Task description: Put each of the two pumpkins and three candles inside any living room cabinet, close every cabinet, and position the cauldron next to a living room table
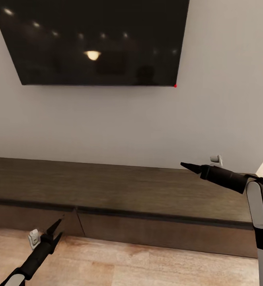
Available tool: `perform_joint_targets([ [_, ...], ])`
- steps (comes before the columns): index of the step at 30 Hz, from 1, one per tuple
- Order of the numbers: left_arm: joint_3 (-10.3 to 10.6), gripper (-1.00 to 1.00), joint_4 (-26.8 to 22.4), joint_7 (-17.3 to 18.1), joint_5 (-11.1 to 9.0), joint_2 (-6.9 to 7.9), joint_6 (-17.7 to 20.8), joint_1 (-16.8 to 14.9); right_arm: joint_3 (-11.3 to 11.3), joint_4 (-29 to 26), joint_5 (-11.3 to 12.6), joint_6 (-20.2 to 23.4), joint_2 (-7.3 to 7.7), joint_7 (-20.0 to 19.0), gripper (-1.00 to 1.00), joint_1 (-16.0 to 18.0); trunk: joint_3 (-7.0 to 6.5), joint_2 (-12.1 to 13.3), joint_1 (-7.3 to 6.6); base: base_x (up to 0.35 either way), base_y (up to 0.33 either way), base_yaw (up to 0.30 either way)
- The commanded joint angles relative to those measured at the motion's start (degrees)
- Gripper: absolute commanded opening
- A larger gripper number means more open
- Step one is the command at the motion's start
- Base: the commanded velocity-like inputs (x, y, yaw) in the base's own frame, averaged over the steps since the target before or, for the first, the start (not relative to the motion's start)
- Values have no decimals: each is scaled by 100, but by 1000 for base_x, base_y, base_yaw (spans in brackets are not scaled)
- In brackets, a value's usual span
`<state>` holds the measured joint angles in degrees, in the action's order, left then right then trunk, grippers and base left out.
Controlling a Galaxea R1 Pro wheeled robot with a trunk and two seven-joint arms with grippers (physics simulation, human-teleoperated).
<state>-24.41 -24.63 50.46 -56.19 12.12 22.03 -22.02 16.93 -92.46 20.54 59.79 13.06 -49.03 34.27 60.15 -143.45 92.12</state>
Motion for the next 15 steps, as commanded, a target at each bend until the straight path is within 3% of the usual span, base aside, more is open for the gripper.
perform_joint_targets([
  [1, -68, 100, 3, 58, -38, 56, 65, 49, 5, 0, -24, 21, -2, -37, 100, 3, 5, -2, -1, 3, -5, 0],
  [8, -170, 100, 6, 142, -49, 177, 118, 129, 3, 1, -24, 21, -5, -37, 100, 1, 5, -2, -1, 2, -2, 0],
  [9, -193, 100, 7, 297, -40, 234, 129, 146, -2, 0, -24, 21, -5, -34, 100, 1, 5, -2, -1, 185, 79, 0],
  [15, -204, 100, 10, 445, -21, 262, 135, 153, -5, 0, -24, 21, -1, -36, 100, 1, 5, -2, -1, 162, 63, 0],
])
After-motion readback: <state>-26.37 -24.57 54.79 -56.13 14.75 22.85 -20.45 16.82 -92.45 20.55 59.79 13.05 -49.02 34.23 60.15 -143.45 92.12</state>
